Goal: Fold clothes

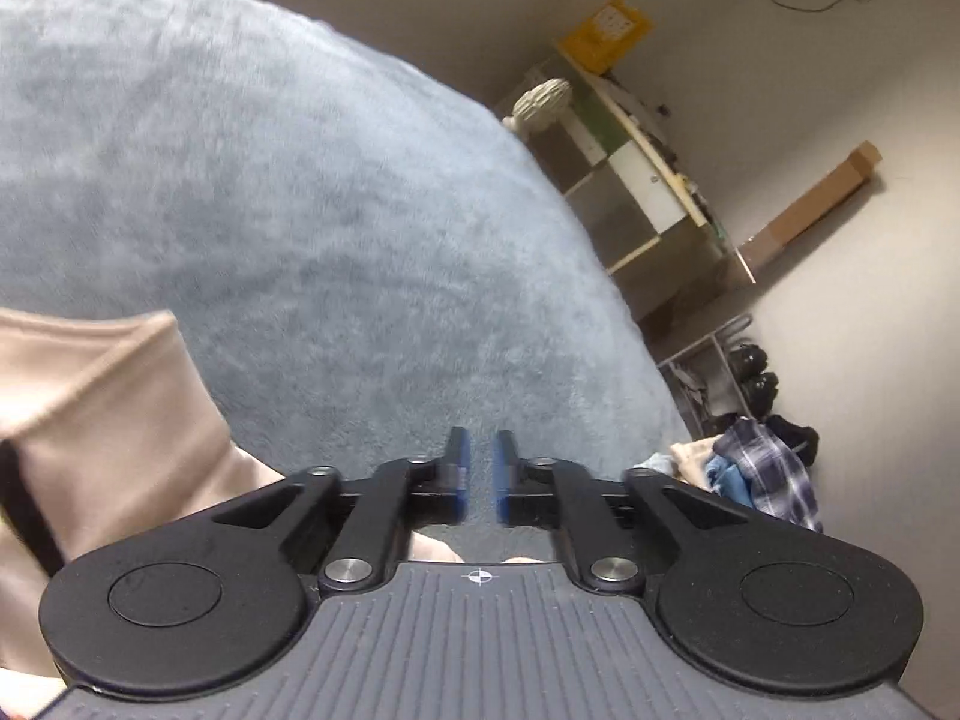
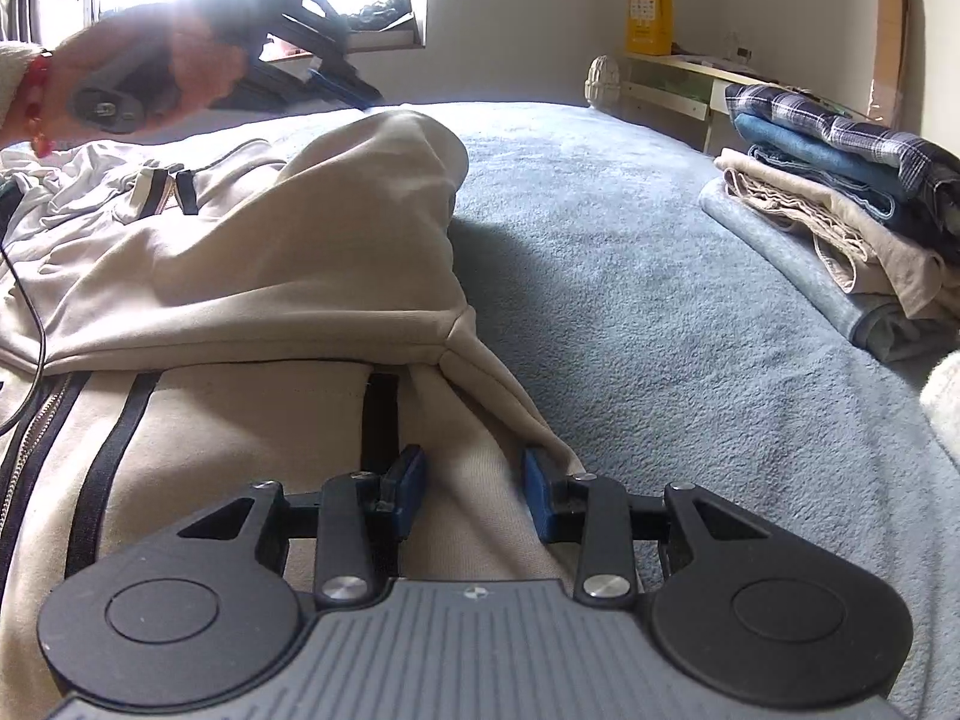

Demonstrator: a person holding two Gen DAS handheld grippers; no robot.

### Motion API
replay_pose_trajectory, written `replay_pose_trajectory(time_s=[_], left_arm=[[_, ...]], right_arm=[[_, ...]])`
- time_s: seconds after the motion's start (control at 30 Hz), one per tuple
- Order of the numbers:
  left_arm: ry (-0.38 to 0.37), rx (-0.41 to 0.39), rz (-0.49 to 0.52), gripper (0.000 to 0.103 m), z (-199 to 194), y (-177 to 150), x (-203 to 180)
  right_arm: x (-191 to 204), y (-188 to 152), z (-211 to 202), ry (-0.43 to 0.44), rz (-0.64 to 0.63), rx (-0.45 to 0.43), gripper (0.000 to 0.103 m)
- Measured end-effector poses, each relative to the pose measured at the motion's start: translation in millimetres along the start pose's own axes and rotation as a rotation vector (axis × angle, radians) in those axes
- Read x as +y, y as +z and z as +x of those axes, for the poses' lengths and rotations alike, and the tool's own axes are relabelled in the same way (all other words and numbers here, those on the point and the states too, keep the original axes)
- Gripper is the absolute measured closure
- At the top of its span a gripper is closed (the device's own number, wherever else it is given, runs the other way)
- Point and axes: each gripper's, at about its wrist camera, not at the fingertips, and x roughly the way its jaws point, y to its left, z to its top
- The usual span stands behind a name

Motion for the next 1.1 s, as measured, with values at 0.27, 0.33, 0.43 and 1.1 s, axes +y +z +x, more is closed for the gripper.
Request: replay_pose_trajectory(time_s=[0.27, 0.33, 0.43, 1.1], left_arm=[[0.117, -0.090, 0.071, 0.058, -161.6, -0.5, 42.6], [0.156, -0.127, 0.061, 0.057, -208.6, -5.1, 55.6], [0.209, -0.183, 0.057, 0.045, -268.7, -16.4, 67.2], [0.344, -0.034, 0.016, 0.049, -211.7, -152.9, 146.1]], right_arm=[[1.7, 0.4, -1.4, -0.010, 0.001, 0.001, 0.065], [3.1, 1.1, -1.6, -0.017, 0.000, 0.003, 0.065], [5.1, 2.4, -1.6, -0.030, 0.002, 0.009, 0.064], [7.1, 28.9, -35.2, 0.242, 0.416, 0.016, 0.059]])
